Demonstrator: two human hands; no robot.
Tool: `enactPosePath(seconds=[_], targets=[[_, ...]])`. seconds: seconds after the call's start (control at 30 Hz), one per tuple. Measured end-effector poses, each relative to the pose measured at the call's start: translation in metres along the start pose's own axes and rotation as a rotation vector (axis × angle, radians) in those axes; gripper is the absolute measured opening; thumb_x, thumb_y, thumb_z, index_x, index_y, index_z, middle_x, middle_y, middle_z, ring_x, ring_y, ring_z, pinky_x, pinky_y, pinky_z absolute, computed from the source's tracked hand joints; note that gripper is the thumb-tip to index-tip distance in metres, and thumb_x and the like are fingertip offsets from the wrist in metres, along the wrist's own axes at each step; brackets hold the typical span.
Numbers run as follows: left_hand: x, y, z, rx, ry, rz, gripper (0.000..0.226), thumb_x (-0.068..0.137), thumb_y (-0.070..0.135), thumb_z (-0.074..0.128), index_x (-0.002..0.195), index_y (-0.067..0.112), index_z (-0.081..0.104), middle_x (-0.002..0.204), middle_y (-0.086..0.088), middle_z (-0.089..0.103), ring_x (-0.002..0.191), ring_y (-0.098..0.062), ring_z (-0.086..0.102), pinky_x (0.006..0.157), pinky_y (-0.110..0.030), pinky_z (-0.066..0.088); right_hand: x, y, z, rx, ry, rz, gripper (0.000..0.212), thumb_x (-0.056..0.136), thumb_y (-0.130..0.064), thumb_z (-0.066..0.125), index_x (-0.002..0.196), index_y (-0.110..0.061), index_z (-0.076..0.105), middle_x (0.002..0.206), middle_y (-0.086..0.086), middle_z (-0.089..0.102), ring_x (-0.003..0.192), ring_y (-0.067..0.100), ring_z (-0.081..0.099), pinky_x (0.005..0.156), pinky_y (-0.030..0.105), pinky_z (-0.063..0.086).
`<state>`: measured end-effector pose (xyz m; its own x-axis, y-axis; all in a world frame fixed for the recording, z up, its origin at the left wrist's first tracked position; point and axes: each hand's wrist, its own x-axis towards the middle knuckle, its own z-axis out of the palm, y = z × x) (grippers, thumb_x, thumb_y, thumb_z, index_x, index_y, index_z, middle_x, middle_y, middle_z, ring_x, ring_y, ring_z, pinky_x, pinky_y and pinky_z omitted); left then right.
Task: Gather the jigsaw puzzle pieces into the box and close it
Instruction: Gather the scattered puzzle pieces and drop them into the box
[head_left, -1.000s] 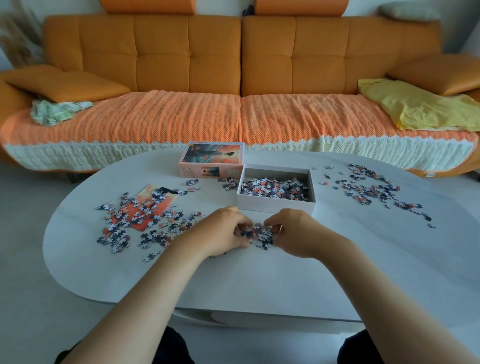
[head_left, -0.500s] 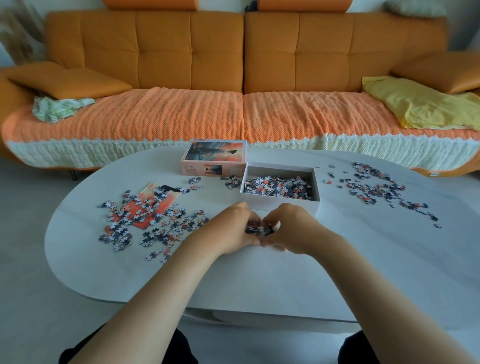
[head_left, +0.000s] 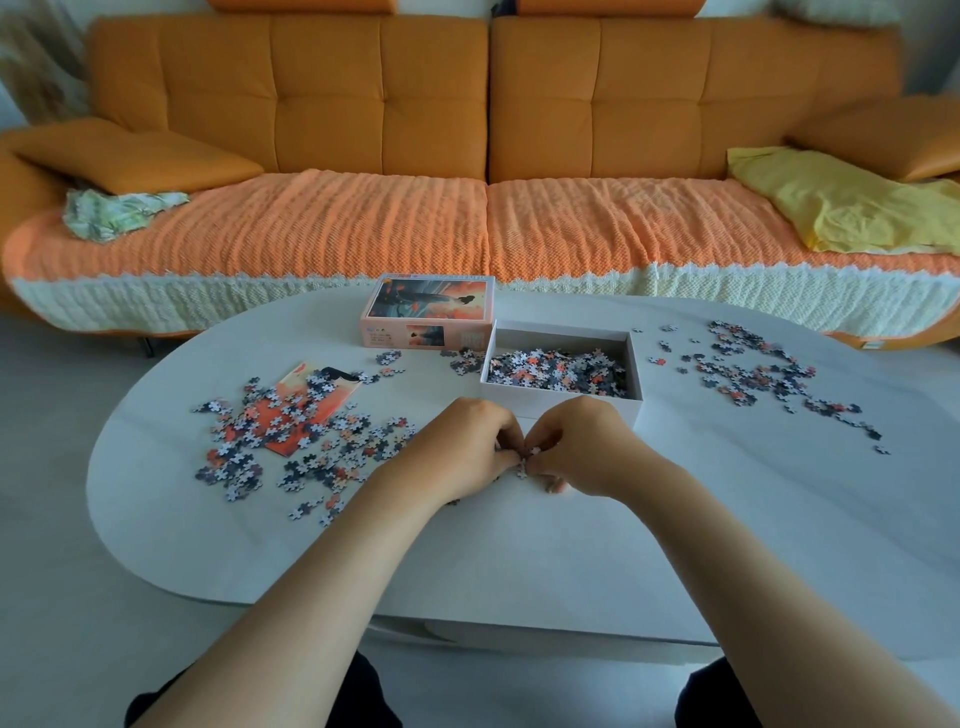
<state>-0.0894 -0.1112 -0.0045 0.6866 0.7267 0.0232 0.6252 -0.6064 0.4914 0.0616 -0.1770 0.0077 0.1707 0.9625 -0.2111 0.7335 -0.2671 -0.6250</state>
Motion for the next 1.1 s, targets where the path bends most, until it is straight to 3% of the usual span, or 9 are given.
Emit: enactPosePath(seconds=[0.13, 0.3, 0.47, 0.53, 0.63, 0.73, 0.83, 1.0, 1.1], targets=[[0.008, 0.000, -0.005, -0.124, 0.020, -0.037, 0.008, 0.084, 0.019, 0.073, 0.091, 0.023, 0.074, 0.081, 0.013, 0.066, 0.074, -0.003, 0.061, 0.059, -0.009, 0.040, 0.003, 0.000, -0.012, 0.107, 0.036, 0.002, 0.011, 0.078, -0.010, 0.075, 0.078, -0.020, 0.074, 0.070, 0.001, 0.073, 0.056, 0.012, 0.071, 0.056, 0.027, 0.056], [0.031, 0.008, -0.023, -0.356, 0.142, -0.020, 0.006, 0.083, 0.020, 0.075, 0.082, 0.026, 0.073, 0.064, 0.009, 0.067, 0.055, 0.001, 0.057, 0.054, -0.013, 0.041, 0.015, 0.002, -0.034, 0.201, 0.264, -0.070, 0.008, 0.077, -0.014, 0.078, 0.082, -0.020, 0.075, 0.066, -0.001, 0.070, 0.051, 0.013, 0.068, 0.045, 0.016, 0.045], [0.063, 0.007, -0.023, -0.241, 0.299, 0.007, 0.006, 0.088, 0.018, 0.069, 0.092, 0.021, 0.073, 0.082, 0.012, 0.068, 0.077, -0.002, 0.061, 0.061, -0.015, 0.046, 0.036, 0.011, -0.043, 0.080, 0.510, -0.160, 0.018, 0.084, -0.016, 0.072, 0.101, -0.021, 0.075, 0.069, -0.011, 0.062, 0.059, 0.001, 0.055, 0.051, 0.003, 0.037], [0.072, 0.002, -0.016, -0.158, 0.269, 0.032, 0.014, 0.094, 0.017, 0.061, 0.101, 0.016, 0.074, 0.093, 0.005, 0.070, 0.083, -0.007, 0.063, 0.074, -0.025, 0.051, 0.039, 0.015, -0.043, -0.038, 0.449, -0.140, 0.025, 0.091, -0.016, 0.064, 0.114, -0.023, 0.071, 0.081, 0.001, 0.068, 0.068, 0.012, 0.059, 0.058, 0.008, 0.041], [0.077, 0.001, -0.010, -0.049, 0.210, 0.093, 0.023, 0.099, 0.017, 0.052, 0.107, 0.014, 0.073, 0.105, -0.001, 0.069, 0.098, -0.017, 0.059, 0.087, -0.031, 0.046, 0.037, 0.020, -0.041, -0.159, 0.321, -0.146, 0.033, 0.096, -0.011, 0.053, 0.125, -0.023, 0.064, 0.107, 0.009, 0.070, 0.094, 0.029, 0.062, 0.081, 0.032, 0.049], [0.078, 0.001, -0.008, 0.075, 0.215, 0.162, 0.025, 0.098, 0.017, 0.053, 0.115, 0.017, 0.071, 0.121, -0.002, 0.065, 0.115, -0.023, 0.052, 0.105, -0.037, 0.036, 0.037, 0.026, -0.039, -0.136, 0.309, -0.203, 0.028, 0.097, -0.015, 0.049, 0.116, -0.024, 0.067, 0.099, 0.006, 0.071, 0.087, 0.026, 0.062, 0.078, 0.035, 0.050], [0.075, -0.004, -0.003, 0.028, 0.095, 0.042, 0.037, 0.101, 0.022, 0.047, 0.137, 0.024, 0.055, 0.149, 0.002, 0.043, 0.140, -0.017, 0.031, 0.115, -0.035, 0.022, 0.038, 0.033, -0.034, -0.207, 0.245, -0.252, 0.021, 0.097, -0.023, 0.046, 0.094, -0.017, 0.066, 0.081, 0.000, 0.064, 0.073, 0.019, 0.056, 0.071, 0.036, 0.049], [0.066, -0.001, 0.003, -0.026, 0.069, 0.042, 0.040, 0.102, 0.026, 0.043, 0.142, 0.026, 0.048, 0.150, 0.007, 0.041, 0.140, -0.012, 0.030, 0.114, -0.029, 0.022, 0.034, 0.044, -0.040, -0.254, 0.228, -0.204, 0.036, 0.098, -0.032, 0.044, 0.068, -0.012, 0.049, 0.061, 0.004, 0.050, 0.057, 0.018, 0.046, 0.057, 0.034, 0.040], [0.058, 0.002, 0.004, 0.019, 0.082, 0.106, 0.038, 0.101, 0.032, 0.044, 0.138, 0.027, 0.053, 0.145, 0.011, 0.048, 0.136, -0.014, 0.037, 0.115, -0.032, 0.027, 0.034, 0.050, -0.042, -0.269, 0.277, -0.218, 0.038, 0.096, -0.033, 0.044, 0.062, -0.017, 0.043, 0.061, 0.000, 0.047, 0.063, 0.011, 0.045, 0.060, 0.035, 0.043]])
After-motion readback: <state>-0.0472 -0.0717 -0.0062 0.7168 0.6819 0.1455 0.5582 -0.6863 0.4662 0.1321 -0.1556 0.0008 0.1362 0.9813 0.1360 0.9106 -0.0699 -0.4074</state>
